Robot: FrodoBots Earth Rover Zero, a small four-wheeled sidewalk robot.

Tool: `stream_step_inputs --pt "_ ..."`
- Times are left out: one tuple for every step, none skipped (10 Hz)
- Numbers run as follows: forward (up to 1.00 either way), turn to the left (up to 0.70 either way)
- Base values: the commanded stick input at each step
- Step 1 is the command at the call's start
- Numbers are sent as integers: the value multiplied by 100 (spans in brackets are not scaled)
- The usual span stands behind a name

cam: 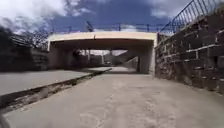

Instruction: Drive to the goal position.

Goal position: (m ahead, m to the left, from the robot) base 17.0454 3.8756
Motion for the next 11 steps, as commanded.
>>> stream_step_inputs --pt "100 0" --pt "100 0" --pt "100 0" --pt "100 0" --pt "100 0" --pt "100 0" --pt "100 0" --pt "100 0" --pt "100 0" --pt "100 0" --pt "100 0"
